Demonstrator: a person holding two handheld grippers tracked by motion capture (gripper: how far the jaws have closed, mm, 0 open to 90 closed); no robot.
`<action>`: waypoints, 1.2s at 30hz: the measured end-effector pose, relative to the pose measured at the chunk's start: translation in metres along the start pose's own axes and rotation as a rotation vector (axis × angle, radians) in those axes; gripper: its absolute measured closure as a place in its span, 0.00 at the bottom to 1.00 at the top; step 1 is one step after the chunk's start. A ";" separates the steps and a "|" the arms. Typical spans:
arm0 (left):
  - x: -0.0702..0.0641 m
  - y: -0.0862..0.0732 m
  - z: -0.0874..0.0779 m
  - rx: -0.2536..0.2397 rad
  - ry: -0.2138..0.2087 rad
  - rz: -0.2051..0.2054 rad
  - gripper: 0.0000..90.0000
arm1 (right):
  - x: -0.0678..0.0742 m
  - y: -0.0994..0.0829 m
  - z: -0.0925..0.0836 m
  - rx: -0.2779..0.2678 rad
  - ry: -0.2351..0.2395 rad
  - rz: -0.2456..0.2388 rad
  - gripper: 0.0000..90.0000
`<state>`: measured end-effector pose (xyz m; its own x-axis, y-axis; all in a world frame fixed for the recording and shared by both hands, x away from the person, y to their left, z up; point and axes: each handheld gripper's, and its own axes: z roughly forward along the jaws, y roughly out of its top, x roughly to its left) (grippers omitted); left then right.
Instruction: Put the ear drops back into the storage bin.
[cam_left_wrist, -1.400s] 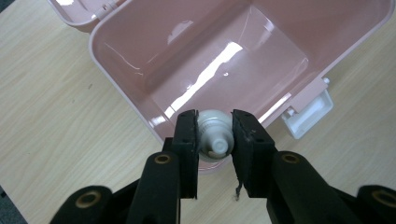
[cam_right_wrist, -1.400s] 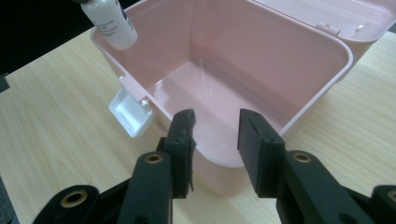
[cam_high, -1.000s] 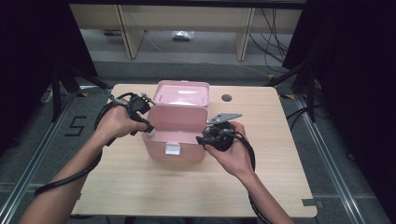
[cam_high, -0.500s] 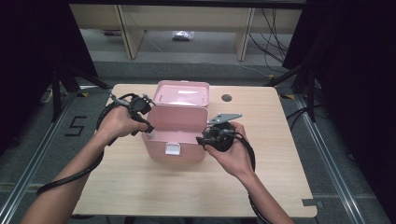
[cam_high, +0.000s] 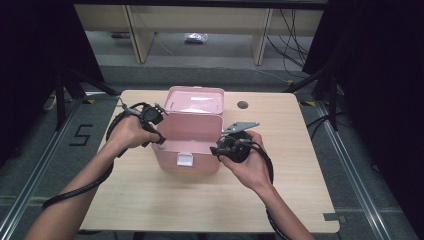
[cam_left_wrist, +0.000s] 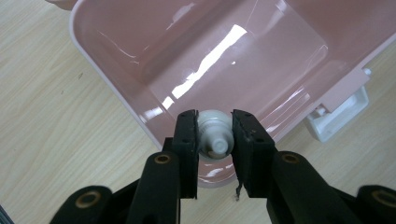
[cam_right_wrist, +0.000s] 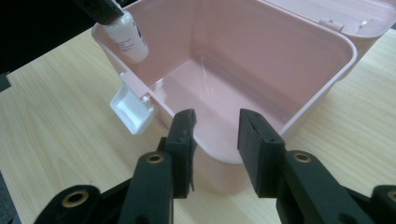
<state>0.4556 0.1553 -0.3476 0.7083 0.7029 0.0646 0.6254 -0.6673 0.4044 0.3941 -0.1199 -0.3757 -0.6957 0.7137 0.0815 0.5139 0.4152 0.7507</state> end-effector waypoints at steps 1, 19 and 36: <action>-0.001 0.000 0.001 0.005 -0.011 -0.009 0.79 | 0.001 0.000 0.000 0.004 0.005 0.009 0.74; -0.002 0.002 0.008 0.030 -0.003 -0.014 0.80 | 0.001 0.000 0.002 -0.007 0.006 0.000 0.74; -0.002 0.000 0.017 0.057 -0.002 -0.014 0.79 | 0.002 0.000 0.004 -0.011 0.006 -0.013 0.74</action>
<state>0.4595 0.1503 -0.3630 0.6998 0.7121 0.0569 0.6533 -0.6702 0.3523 0.3948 -0.1169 -0.3779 -0.7055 0.7046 0.0756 0.4990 0.4182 0.7590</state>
